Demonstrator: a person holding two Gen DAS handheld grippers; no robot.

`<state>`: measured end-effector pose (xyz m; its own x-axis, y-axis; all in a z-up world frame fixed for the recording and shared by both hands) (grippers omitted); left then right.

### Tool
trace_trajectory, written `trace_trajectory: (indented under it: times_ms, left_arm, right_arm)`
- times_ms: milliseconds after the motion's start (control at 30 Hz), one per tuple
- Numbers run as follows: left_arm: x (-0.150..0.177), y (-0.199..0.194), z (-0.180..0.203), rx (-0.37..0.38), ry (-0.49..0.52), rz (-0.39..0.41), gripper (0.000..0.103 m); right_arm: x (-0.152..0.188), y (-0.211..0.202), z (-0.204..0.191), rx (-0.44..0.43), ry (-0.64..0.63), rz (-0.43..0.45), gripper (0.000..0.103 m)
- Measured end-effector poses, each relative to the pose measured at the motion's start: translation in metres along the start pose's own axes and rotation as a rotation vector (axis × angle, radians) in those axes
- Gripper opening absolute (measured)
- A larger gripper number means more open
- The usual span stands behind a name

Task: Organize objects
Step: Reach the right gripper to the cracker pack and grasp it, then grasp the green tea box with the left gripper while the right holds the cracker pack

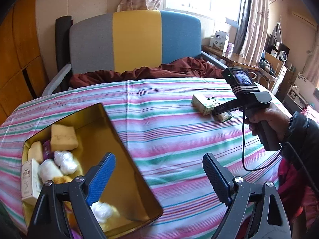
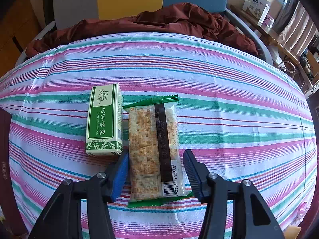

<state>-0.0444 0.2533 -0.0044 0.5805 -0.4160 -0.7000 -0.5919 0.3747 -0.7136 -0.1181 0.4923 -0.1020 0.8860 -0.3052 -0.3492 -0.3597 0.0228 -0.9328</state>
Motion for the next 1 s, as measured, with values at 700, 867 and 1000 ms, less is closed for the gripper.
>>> trace_trajectory:
  times_ms: [700,867,1000]
  left_arm:
    - [-0.094,0.147,0.106,0.132,-0.036,-0.224,0.091]
    - [-0.111,0.188,0.121,0.12,-0.05,-0.27,0.09]
    - [-0.122,0.219,0.132,0.099,-0.046,-0.297,0.088]
  right_arm:
    - [0.04,-0.022,0.07,0.029,0.154,-0.029,0.042]
    - [0.04,-0.02,0.074,0.037,0.139,-0.033,0.043]
    - [0.039,-0.02,0.078,0.025,0.146,-0.036,0.043]
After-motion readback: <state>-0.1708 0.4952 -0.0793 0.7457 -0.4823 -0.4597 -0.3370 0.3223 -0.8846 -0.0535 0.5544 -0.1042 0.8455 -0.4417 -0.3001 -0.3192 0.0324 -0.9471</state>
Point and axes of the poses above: each gripper's, at about its wrist camera, not at the fingertips, and y roughly the way its jaws point, z to its right, x to its underside, the point moved 1 cm from there along y, roughly the way its jaws point, and after that the axes turned 7 degrees about -x, right-handed, at the moved point
